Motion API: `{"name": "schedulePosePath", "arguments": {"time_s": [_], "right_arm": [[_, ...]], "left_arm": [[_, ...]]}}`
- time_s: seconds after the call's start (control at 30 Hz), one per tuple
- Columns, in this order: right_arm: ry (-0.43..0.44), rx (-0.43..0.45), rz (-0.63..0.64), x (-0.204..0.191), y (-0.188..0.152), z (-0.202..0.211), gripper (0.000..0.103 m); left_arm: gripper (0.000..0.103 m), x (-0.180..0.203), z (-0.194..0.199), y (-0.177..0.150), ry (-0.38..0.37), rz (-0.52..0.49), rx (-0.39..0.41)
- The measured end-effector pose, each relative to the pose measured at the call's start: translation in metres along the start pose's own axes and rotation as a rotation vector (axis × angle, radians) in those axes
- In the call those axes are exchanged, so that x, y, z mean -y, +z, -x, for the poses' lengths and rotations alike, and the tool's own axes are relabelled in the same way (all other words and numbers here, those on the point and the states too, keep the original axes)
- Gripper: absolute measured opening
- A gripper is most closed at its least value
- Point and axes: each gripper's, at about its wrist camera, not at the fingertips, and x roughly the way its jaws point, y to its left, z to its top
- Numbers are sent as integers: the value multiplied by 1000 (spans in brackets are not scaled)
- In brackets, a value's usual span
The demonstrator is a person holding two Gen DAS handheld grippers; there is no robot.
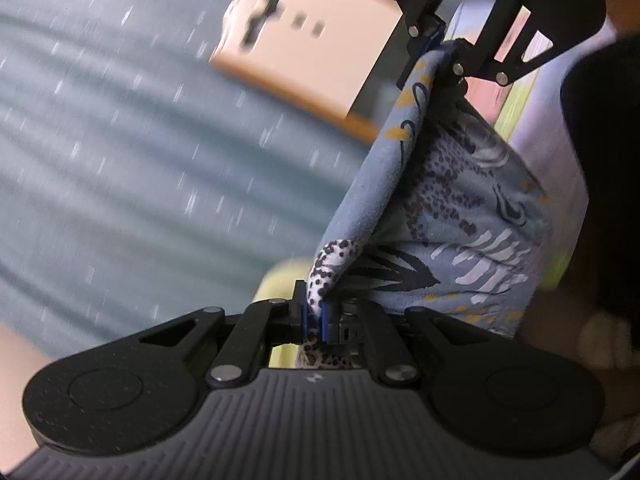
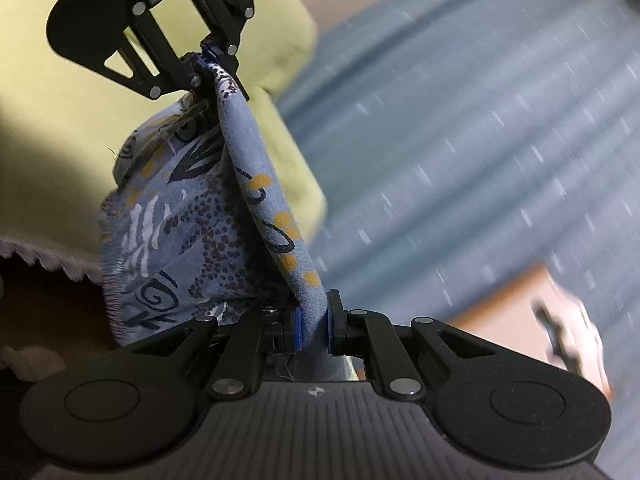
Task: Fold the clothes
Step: 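Carry the held shorts with both grippers to the clothes stack on the chair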
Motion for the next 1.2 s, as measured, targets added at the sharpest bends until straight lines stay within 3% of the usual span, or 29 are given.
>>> {"name": "schedulePosePath", "arguments": {"time_s": [0.13, 0.23, 0.33, 0.43, 0.5, 0.6, 0.73, 0.8, 0.97, 1.2], "right_arm": [[-65, -112, -57, 40, -78, -2, 8], [-117, -182, -60, 78, -135, -28, 8], [-204, -231, 10, 119, -193, -59, 8], [-335, -241, 94, 149, -235, -79, 8], [-375, -240, 92, 160, -270, -86, 9], [-321, -289, 55, 144, -337, -102, 9], [-160, -403, 12, 83, -415, -146, 8], [-102, -442, 14, 58, -455, -155, 8], [-105, -462, 63, 38, -498, -157, 23], [-125, -493, 106, 38, -541, -160, 29]], "left_arm": [[5, 3, -47, 52, -88, -22, 107], [5, 1, -97, 92, -153, -27, 167], [5, -3, -148, 136, -127, -65, 224], [5, -13, -182, 172, -104, 9, 283], [5, -4, -197, 182, -111, 16, 305], [5, 40, -217, 180, -177, -6, 304], [5, 133, -238, 156, -322, -109, 240], [5, 163, -241, 143, -351, -144, 234], [11, 169, -237, 130, -298, -118, 253], [17, 166, -231, 116, -253, -167, 248]]}}
